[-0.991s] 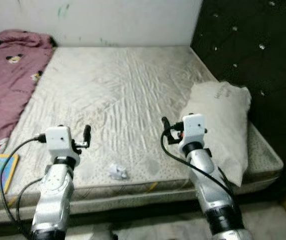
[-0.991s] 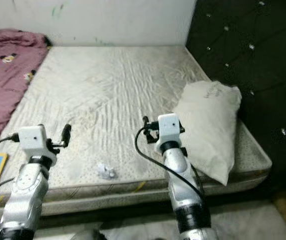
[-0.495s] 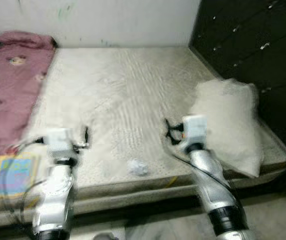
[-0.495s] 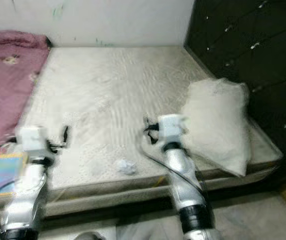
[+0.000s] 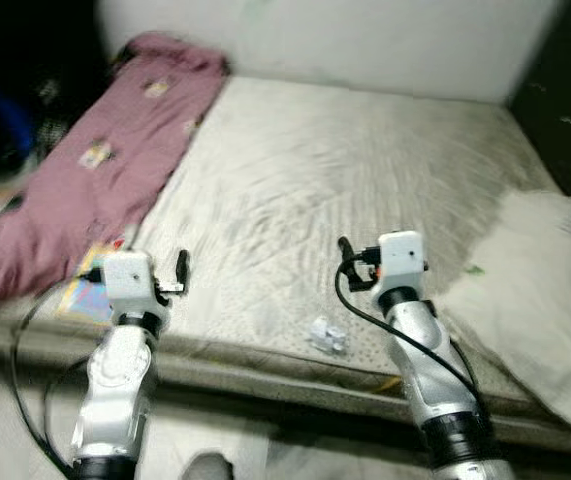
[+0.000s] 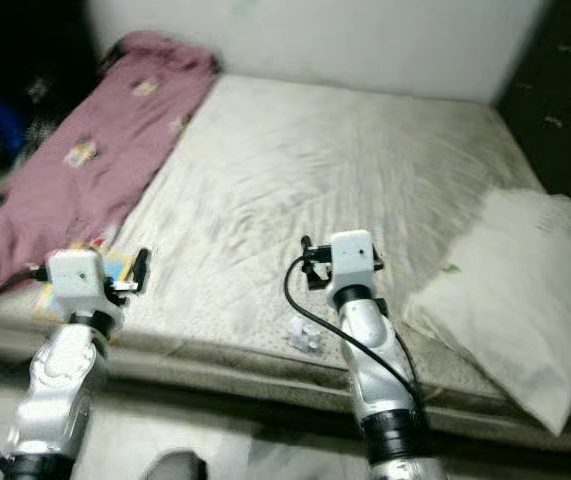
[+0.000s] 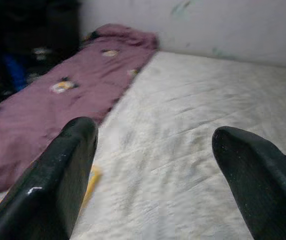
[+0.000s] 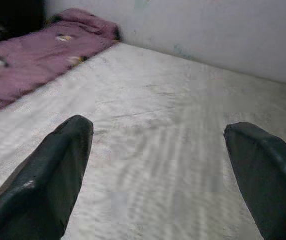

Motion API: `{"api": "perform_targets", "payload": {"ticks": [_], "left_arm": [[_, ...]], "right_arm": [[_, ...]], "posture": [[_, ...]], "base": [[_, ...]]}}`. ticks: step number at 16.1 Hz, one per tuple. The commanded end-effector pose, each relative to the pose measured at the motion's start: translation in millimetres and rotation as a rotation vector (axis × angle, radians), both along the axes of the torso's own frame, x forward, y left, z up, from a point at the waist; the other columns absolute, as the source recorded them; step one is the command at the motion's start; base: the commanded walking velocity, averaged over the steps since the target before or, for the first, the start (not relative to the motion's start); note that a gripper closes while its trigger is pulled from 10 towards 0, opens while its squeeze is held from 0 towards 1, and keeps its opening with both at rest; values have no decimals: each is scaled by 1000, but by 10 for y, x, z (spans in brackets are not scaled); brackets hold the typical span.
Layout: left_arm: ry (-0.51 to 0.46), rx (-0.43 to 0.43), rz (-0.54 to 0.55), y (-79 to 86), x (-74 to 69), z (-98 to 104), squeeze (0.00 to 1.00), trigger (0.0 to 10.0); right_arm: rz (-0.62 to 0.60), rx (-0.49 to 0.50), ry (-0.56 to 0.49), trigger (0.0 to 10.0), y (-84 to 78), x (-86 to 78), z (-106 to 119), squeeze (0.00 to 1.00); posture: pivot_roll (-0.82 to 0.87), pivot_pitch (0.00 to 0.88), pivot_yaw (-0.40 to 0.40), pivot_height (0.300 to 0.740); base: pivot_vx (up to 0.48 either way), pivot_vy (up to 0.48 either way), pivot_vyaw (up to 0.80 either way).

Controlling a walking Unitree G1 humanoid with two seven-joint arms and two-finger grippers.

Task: Clean up the room

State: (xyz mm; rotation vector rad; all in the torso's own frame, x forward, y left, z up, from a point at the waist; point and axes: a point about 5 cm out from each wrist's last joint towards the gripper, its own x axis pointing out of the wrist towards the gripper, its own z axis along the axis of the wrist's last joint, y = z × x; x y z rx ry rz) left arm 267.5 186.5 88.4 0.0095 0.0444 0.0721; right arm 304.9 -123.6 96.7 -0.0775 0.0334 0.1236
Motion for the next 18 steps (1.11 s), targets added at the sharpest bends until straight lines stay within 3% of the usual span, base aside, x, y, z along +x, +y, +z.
{"api": "perform_targets", "payload": {"ticks": [1,6,10,15,18], "left_arm": [[-13,-3,-25,-49,25,37,0,10000],[-9,-17,-63,-94,18,24,0,10000],[-1,-49,-86,-121,18,7,0,10000],[-17,-75,-115,-158,3,20,0,10000],[-16,-77,-115,-159,1,18,0,10000]], "right_arm": [[-8,-2,-2,10000,-43,3,13,0],[-22,14,2,10000,-63,1,10,0],[-23,21,8,10000,-72,6,0,0],[-16,12,13,10000,-70,10,-4,0],[-16,18,7,10000,-72,17,4,0]], "posture": [[94,1,-51,740],[94,0,-50,740],[98,0,-52,740],[96,0,-58,740],[96,0,-58,740]], "base": [[0,0,0],[0,0,0],[0,0,-800],[0,0,0],[0,0,-752]]}}
